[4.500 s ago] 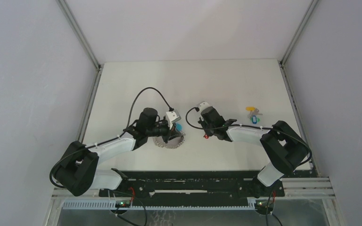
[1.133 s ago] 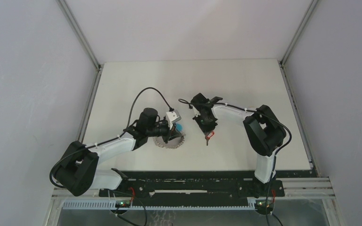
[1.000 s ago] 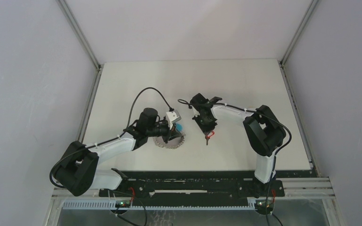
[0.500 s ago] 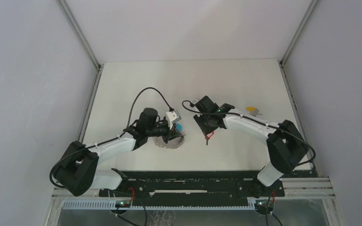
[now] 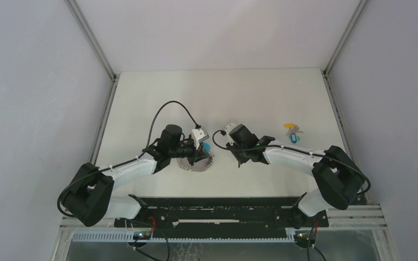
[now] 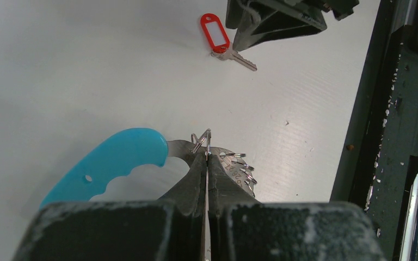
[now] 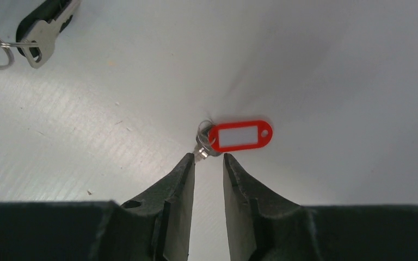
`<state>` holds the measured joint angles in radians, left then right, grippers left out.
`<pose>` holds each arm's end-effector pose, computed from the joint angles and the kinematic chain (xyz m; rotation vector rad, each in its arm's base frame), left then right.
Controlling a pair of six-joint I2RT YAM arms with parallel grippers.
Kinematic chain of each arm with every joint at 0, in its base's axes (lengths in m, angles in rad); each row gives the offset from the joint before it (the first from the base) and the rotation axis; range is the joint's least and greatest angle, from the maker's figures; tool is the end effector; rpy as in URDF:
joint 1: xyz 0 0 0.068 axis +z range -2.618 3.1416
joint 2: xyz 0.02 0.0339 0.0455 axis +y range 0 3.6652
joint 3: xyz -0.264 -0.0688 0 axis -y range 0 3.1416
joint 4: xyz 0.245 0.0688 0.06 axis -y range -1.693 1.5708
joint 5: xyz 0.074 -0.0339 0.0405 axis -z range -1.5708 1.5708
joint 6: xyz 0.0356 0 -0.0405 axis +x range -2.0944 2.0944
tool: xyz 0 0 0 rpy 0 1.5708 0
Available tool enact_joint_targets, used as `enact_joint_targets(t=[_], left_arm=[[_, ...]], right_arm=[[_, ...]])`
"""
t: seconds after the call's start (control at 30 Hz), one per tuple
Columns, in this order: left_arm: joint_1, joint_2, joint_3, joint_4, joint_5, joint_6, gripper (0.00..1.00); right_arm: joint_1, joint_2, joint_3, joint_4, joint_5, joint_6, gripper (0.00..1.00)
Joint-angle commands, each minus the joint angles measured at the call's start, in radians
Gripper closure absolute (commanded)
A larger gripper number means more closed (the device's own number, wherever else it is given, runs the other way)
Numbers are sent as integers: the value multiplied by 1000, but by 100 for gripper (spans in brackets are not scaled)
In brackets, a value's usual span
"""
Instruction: Put the keys on the keyring
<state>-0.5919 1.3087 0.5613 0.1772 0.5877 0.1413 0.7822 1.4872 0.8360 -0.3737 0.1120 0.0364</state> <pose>0.2042 -0.1611 0.1900 1.0944 1.8654 -0.8900 0.2057 0.1987 0.1823 -0.9069 2.4298 0.1555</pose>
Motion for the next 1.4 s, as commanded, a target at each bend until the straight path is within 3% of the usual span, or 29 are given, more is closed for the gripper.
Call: enact_joint_targets(t=[0.0,0.4,0.93,1.37], left_arm=[[-1,-14,35,40,27,-4,100],[-1,-2,38,42,34,-4,100],[-1,-3,37,42,36,-6,100],[-1,-4,38,40,37,-6,100]], right_arm=[[34,41,10,105,42,-70,77],[61,113,49,61,95,-78,84],[62,148,91,68,121,-90,80],[26,120,98,10,105,-35,89]])
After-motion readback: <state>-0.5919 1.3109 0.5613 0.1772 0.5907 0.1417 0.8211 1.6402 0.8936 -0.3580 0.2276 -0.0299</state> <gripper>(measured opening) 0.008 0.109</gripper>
